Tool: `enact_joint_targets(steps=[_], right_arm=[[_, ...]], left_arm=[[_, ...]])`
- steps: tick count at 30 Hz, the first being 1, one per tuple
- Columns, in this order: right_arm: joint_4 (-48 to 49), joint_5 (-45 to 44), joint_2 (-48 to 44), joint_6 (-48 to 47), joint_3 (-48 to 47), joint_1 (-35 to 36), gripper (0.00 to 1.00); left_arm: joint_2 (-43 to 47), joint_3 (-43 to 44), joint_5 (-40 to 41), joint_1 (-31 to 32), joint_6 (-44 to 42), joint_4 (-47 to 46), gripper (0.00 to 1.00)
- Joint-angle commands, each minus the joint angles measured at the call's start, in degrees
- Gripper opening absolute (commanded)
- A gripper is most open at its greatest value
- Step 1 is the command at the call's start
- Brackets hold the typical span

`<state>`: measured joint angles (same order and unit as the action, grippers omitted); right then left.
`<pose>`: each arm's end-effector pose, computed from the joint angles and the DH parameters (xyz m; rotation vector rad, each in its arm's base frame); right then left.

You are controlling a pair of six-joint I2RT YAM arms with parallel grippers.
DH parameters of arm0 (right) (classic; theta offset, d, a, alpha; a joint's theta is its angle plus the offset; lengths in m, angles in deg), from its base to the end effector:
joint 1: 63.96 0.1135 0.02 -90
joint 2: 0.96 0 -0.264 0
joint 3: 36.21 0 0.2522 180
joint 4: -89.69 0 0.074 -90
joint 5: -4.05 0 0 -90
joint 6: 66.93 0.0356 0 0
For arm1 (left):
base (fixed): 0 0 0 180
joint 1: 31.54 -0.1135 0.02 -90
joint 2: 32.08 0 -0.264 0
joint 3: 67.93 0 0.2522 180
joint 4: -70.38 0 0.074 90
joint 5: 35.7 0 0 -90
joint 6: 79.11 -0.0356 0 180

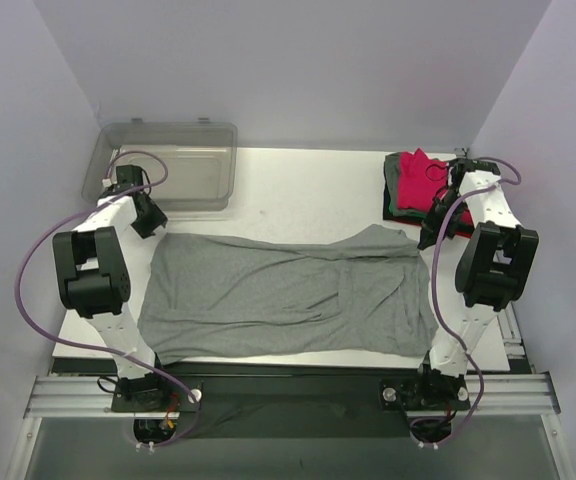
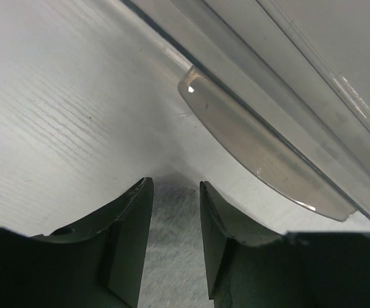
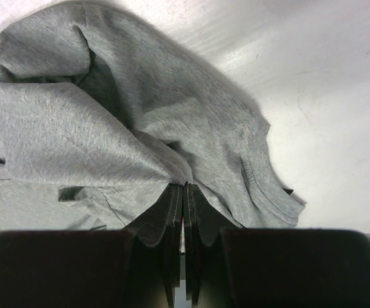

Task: Fold and stack the t-shirts
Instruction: Grap the side of the flattened tshirt furthest away from the robot with both arms

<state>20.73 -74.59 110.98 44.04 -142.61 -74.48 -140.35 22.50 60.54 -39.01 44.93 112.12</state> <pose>0.3933 -0.0659 0.2291 0.7423 2.7762 0.3202 0.3943 0.0556 0.1926 -0.9576 2.4182 -0.0245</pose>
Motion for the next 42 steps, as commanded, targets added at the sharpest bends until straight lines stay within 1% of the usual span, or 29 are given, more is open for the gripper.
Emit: enact_joint_targets(steps=[1,5,17,18,20,21,22,23,24,28,31,35,38,42], right_arm=[[-3.51,-0.72,-3.22,0.03,-0.61,-0.29,0.00],[-3.60,-0.54,-2.78,0.03,-0.87,-0.29,0.00],[-3.77,-0.19,-2.34,-0.32,-0.96,-0.29,0.00],[-3.69,-0.19,-2.34,-0.32,-0.79,-0.29,0.00],[-3.77,-0.28,-2.52,-0.32,-0.61,-0.29,0.00],[-3.69,-0.45,-2.52,-0.49,-0.61,-0.20,0.00],[-3.69,-0.37,-2.43,-0.41,-0.52,-0.29,0.00],[-3.69,-0.37,-2.60,-0.49,-0.44,-0.20,0.00],[-3.69,-0.46,-2.60,-0.49,-0.44,-0.29,0.00],[-3.69,-0.37,-2.87,-0.32,-0.70,-0.20,0.00],[-3.69,-0.19,-3.04,-0.14,-0.87,-0.20,0.00],[-3.69,0.77,-3.83,0.12,-1.92,-0.20,0.00],[-3.95,1.91,-4.54,1.09,-3.24,-0.20,0.00],[-3.86,3.58,-5.33,3.02,-7.71,-0.11,0.00]], left_arm=[[-0.63,1.39,0.79,0.52,1.03,-0.13,0.46],[-1.15,-0.02,0.97,1.13,0.94,-0.39,0.45],[-4.58,1.03,1.49,4.65,0.41,1.63,0.43],[-4.50,1.03,1.67,4.83,0.32,1.81,0.37],[-4.41,1.03,2.19,4.83,0.32,2.16,0.28],[-4.32,1.12,2.28,4.83,0.32,2.33,0.22],[-4.23,1.47,2.37,4.74,0.24,2.51,0.10],[-4.23,1.82,3.16,4.74,-0.11,3.64,0.04],[-3.80,2.26,4.03,4.65,-0.64,4.35,0.00],[-0.90,3.75,10.17,4.30,-3.01,6.99,0.00],[1.56,4.37,12.12,4.04,-5.21,7.61,0.00],[2.54,6.65,11.87,4.04,-8.11,8.66,0.00],[1.40,9.73,10.90,4.12,-10.13,10.07,0.00],[-0.62,14.99,9.67,4.12,-12.68,11.82,0.00]])
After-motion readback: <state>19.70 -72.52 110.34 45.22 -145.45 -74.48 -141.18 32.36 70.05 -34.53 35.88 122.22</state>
